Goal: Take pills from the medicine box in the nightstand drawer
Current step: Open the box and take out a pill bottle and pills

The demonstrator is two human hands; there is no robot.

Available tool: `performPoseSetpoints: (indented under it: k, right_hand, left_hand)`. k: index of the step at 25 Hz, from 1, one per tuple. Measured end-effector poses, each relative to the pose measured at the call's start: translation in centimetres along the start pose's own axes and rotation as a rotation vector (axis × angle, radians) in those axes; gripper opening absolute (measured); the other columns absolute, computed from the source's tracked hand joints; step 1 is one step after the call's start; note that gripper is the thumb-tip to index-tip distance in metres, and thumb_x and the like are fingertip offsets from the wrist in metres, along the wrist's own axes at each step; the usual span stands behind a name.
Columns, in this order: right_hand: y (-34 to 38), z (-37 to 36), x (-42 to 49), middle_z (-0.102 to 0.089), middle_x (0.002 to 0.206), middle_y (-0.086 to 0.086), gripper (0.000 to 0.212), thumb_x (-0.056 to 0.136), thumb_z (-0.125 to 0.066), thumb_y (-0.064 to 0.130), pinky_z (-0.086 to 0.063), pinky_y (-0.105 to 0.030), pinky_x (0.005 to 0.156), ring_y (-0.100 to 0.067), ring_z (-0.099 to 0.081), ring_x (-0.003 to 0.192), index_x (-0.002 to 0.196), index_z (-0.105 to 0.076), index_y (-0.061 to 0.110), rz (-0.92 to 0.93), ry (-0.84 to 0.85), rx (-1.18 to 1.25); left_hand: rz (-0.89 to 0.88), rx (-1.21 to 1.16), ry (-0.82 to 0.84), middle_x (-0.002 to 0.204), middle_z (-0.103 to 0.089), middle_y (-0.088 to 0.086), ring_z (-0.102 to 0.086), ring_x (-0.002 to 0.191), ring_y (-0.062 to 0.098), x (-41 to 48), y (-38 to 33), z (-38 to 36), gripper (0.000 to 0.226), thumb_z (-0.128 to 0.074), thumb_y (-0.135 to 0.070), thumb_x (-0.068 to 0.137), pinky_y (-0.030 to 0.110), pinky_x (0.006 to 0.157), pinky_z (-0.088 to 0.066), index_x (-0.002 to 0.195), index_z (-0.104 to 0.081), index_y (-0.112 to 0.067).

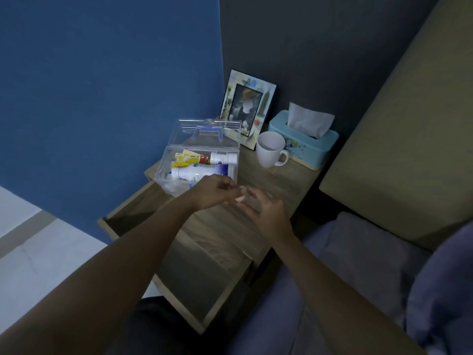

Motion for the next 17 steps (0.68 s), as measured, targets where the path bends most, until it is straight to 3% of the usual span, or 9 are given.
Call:
performPoseSetpoints:
  k: [3, 6, 9, 11, 14, 17]
  right_hand:
    - [-0.2, -0.4, -0.1, -0.073, 0.094, -0.016, 0.036, 0.079, -0.073, 0.028, -0.058, -0.036, 0.067, -0.028, -0.07, 0.083, 0.104, -0.066, 0.003, -0.004, 0.003, -0.013]
    - [-0.5, -0.7, 0.0, -0.073, 0.097, -0.015, 0.037, 0.08, -0.072, 0.029, -0.057, -0.038, 0.068, -0.028, -0.07, 0.085, 0.105, -0.065, 0.002, -0.019, 0.019, 0.0]
    - [-0.6, -0.5, 0.1, -0.073, 0.097, -0.014, 0.036, 0.079, -0.073, 0.027, -0.057, -0.034, 0.069, -0.027, -0.07, 0.085, 0.106, -0.066, 0.004, -0.019, 0.001, 0.007]
    - [-0.7, -0.5, 0.1, -0.074, 0.097, -0.014, 0.036, 0.079, -0.073, 0.026, -0.056, -0.032, 0.07, -0.026, -0.07, 0.085, 0.106, -0.066, 0.003, -0.019, -0.006, 0.014]
    - [-0.9, -0.8, -0.1, -0.073, 0.097, -0.014, 0.036, 0.08, -0.072, 0.025, -0.057, -0.034, 0.071, -0.026, -0.07, 0.086, 0.107, -0.065, 0.003, -0.035, -0.004, 0.027]
    - [-1.7, -1.5, -0.6, -0.071, 0.103, -0.012, 0.032, 0.082, -0.07, 0.026, -0.056, -0.036, 0.075, -0.023, -0.068, 0.091, 0.107, -0.063, 0.006, -0.097, 0.035, 0.05]
  left_hand:
    - [-0.019, 0.1, -0.059, 0.086, -0.073, 0.0, -0.064, 0.081, 0.009, 0.5, 0.0, -0.2, 0.037, -0.056, -0.052, 0.085, 0.023, 0.073, -0.045, 0.088, -0.072, -0.019]
    - [-0.027, -0.123, -0.062, 0.096, -0.072, 0.0, -0.066, 0.093, 0.015, 0.4, 0.3, -0.2, 0.029, -0.066, -0.043, 0.081, 0.032, 0.086, -0.051, 0.096, -0.068, -0.019]
    - [-0.001, -0.2, 0.016, 0.101, -0.073, 0.005, -0.068, 0.098, 0.018, 0.3, 0.5, -0.2, 0.038, -0.074, -0.041, 0.07, 0.038, 0.093, -0.052, 0.101, -0.068, -0.018]
    - [0.006, -0.145, 0.001, 0.098, -0.074, 0.001, -0.068, 0.095, 0.013, 0.3, 0.5, -0.2, 0.038, -0.072, -0.045, 0.072, 0.033, 0.089, -0.053, 0.1, -0.07, -0.02]
    - [0.017, -0.065, -0.052, 0.081, -0.074, -0.005, -0.066, 0.075, 0.0, 0.4, 0.5, -0.5, 0.031, -0.062, -0.048, 0.08, 0.02, 0.07, -0.048, 0.089, -0.074, -0.022]
    - [0.124, -0.164, -0.138, 0.067, -0.068, -0.004, -0.062, 0.064, 0.005, 0.5, 1.0, -0.9, 0.031, -0.057, -0.045, 0.085, 0.02, 0.063, -0.044, 0.074, -0.071, -0.019]
Point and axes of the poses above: each hand's wrist, its own x-axis towards the middle knuckle, its own z-axis out of the back of the hand, y = z × x, the point moved 4 cm from there along x, towards the middle knuckle
